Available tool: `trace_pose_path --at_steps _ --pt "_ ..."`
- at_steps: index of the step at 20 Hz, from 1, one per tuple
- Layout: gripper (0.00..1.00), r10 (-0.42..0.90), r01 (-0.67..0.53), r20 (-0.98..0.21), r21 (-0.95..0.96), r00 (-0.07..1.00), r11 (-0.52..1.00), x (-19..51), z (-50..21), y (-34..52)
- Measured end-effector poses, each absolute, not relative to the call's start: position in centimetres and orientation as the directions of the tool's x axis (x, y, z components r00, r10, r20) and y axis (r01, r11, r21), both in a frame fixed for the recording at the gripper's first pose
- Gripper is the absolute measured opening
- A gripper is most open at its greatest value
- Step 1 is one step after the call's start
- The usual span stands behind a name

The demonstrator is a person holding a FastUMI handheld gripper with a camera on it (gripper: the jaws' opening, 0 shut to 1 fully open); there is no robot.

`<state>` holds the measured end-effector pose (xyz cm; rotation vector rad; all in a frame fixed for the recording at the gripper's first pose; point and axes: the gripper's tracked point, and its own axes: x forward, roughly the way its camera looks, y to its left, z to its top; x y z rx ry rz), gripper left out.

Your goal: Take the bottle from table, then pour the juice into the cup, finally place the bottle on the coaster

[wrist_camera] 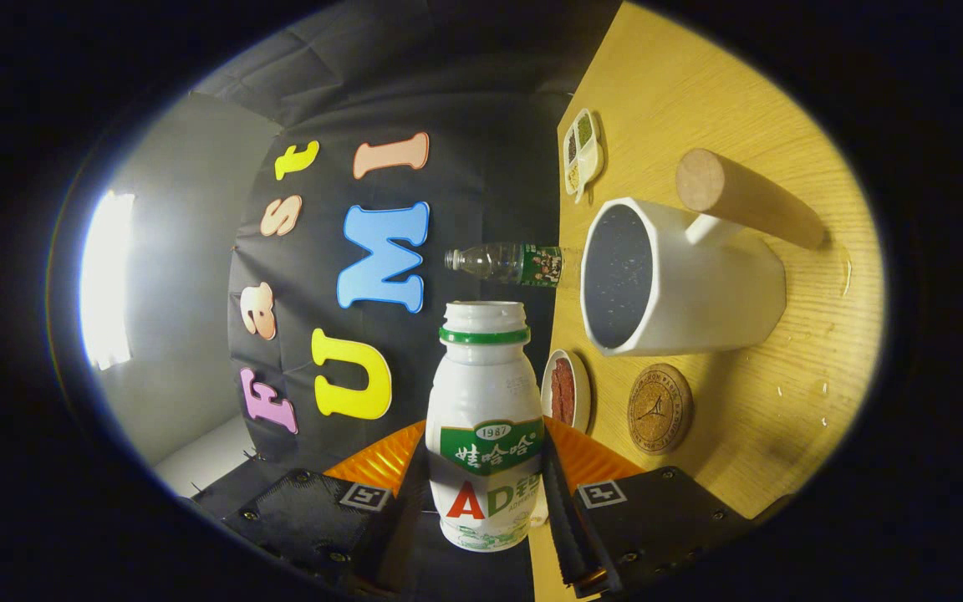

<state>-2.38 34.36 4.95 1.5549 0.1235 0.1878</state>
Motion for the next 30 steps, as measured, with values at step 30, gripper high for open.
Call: trace_pose_path --at_steps 30 --pt "0.66 0.176 -0.039 0.072 0.982 0.982 -0.187 -2.08 5.69 34.09"
